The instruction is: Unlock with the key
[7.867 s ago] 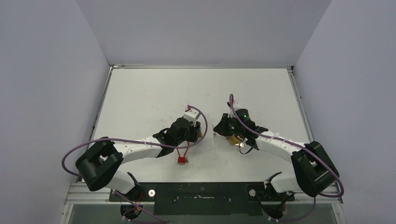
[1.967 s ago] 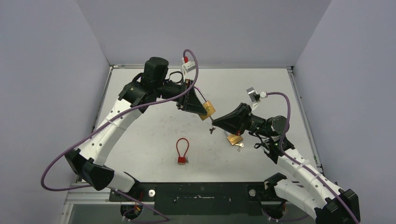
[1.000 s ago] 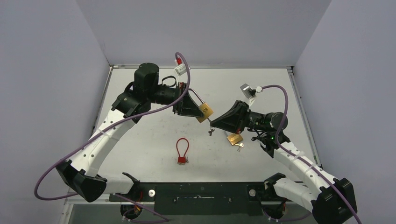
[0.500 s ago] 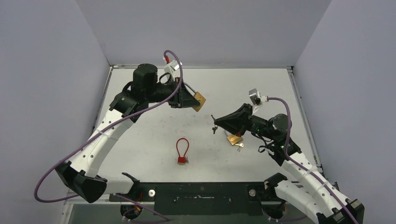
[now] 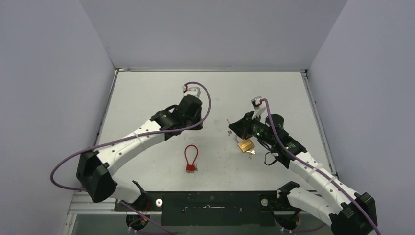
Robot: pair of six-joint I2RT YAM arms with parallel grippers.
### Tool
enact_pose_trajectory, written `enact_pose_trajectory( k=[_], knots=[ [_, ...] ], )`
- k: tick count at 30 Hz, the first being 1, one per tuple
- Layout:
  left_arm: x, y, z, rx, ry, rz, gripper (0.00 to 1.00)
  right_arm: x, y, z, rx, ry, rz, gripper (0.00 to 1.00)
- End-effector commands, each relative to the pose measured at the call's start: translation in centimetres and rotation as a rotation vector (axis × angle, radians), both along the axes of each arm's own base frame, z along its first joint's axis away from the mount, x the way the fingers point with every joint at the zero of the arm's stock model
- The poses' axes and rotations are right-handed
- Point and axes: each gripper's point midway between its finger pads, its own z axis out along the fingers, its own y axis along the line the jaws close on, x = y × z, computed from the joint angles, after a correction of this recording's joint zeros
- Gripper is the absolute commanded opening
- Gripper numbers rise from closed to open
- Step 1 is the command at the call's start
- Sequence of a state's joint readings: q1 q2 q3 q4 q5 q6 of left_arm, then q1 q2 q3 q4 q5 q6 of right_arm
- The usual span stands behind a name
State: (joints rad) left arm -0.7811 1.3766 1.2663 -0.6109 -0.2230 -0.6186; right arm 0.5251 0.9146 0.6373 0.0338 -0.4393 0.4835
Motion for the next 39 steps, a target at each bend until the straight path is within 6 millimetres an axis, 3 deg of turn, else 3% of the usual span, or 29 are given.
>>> enact_pose_trajectory(
  k=[1, 7, 14, 23, 26, 33, 39],
  knots=[
    [3.8, 0.7, -2.3, 0.061, -0.115, 0.238, 0.00, 2.3, -2.1, -0.9, -0.042, 0.035, -0.193, 0.00],
    [4.8, -0.2, -9.1, 0.193, -0.054, 0.398, 0.00, 2.4, -3.1, -3.1, -0.062, 0.121, -0.271, 0.00],
    [5.5, -1.3, -12.5, 0.164, -0.047, 0.476, 0.00, 2.2, -3.6, -3.7, -0.067, 0.150, -0.290, 0.00],
    [5.1, -2.0, -14.9, 0.078, 0.004, 0.564, 0.00, 2.4, -3.8, -4.1, -0.078, 0.168, -0.310, 0.00],
    [5.1, -1.8, -15.2, 0.090, 0.010, 0.574, 0.14, 2.5, -3.8, -4.3, -0.079, 0.176, -0.314, 0.00],
    [5.2, -1.6, -16.1, 0.098, 0.023, 0.574, 0.18, 2.6, -3.8, -4.3, -0.081, 0.180, -0.314, 0.00],
    [5.2, -1.6, -16.6, 0.102, 0.035, 0.565, 0.31, 2.4, -3.9, -4.1, -0.080, 0.181, -0.318, 0.00]
  ],
)
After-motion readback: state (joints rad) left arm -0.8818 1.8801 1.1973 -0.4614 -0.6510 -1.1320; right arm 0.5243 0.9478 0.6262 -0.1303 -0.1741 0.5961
